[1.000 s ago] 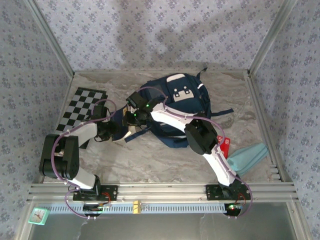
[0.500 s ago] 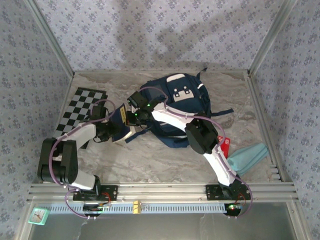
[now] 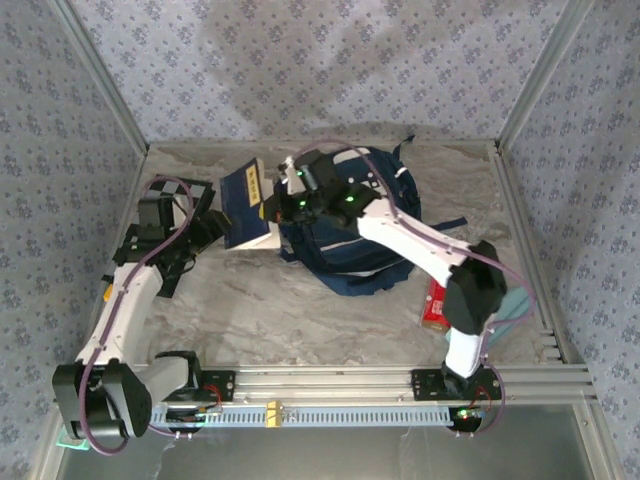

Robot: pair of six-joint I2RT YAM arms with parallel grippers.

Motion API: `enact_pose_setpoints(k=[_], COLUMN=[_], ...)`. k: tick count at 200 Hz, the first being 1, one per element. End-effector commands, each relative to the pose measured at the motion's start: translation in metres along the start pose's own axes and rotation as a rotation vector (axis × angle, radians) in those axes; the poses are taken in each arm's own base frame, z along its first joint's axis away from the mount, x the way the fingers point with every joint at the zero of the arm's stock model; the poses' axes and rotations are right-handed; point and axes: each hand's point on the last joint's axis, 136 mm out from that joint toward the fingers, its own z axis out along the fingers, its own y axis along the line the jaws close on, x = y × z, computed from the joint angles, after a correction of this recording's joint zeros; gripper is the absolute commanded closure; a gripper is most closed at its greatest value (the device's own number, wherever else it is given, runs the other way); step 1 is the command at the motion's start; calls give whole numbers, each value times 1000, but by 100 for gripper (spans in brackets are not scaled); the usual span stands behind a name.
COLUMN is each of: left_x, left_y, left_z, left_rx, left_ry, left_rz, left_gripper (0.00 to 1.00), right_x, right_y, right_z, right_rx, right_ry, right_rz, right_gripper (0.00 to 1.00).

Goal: Pack the student bag

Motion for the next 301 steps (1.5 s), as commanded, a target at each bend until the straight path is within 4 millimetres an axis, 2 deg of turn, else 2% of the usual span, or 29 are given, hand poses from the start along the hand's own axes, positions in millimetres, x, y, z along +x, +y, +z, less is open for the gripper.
enact_pose_setpoints(k=[1, 16, 48, 73, 92, 116, 124, 128, 151, 169, 191, 205, 233, 265, 284, 301], left_x=[4, 7, 23, 34, 44, 50, 51, 51, 55, 58, 61, 59, 59, 63, 63, 61], left_y=[-49, -74, -114, -137, -151, -158, -161, -161, -167, -177, -182, -174, -167, -179, -189, -199], left_z=[-16, -20, -22, -15, -8, -1, 0, 0, 0, -4, -4, 2, 8, 10, 0, -14], left_rx=[244, 368, 462, 529, 547, 546, 554, 557, 578, 625, 626, 564, 524, 592, 650, 717], left_ry=[46, 65, 92, 122, 145, 170, 171, 173, 183, 189, 200, 191, 195, 247, 246, 224], left_rz=[1, 9, 117, 129, 159, 160, 157, 155, 152, 152, 162, 159, 144, 117, 126, 146], left_gripper=[17, 14, 13, 14, 17, 22, 24, 24, 32, 35, 35, 35, 28, 23, 23, 28], right_x=[-9, -10, -10, -9, -5, -3, -7, 0, -2, 0, 3, 1, -1, -3, -2, -1], right_y=[18, 18, 17, 12, 7, -6, -4, -14, -12, -20, -24, -16, -3, 3, -6, -21], right_z=[-33, -53, -88, -105, -110, -116, -121, -118, -130, -130, -127, -131, -143, -138, -130, -124], right_rx=[-101, -131, -183, -193, -202, -184, -197, -187, -202, -172, -185, -220, -241, -276, -251, -226], right_ry=[-50, -67, -110, -145, -145, -159, -176, -161, -198, -191, -170, -184, -211, -213, -197, -191], right_rz=[-63, -66, -75, -68, -52, -28, -26, -3, -12, -8, 15, 3, -33, -36, -13, 12], right_gripper=[100, 100, 100, 100, 100, 100, 100, 100, 100, 100, 100, 100, 100, 100, 100, 100])
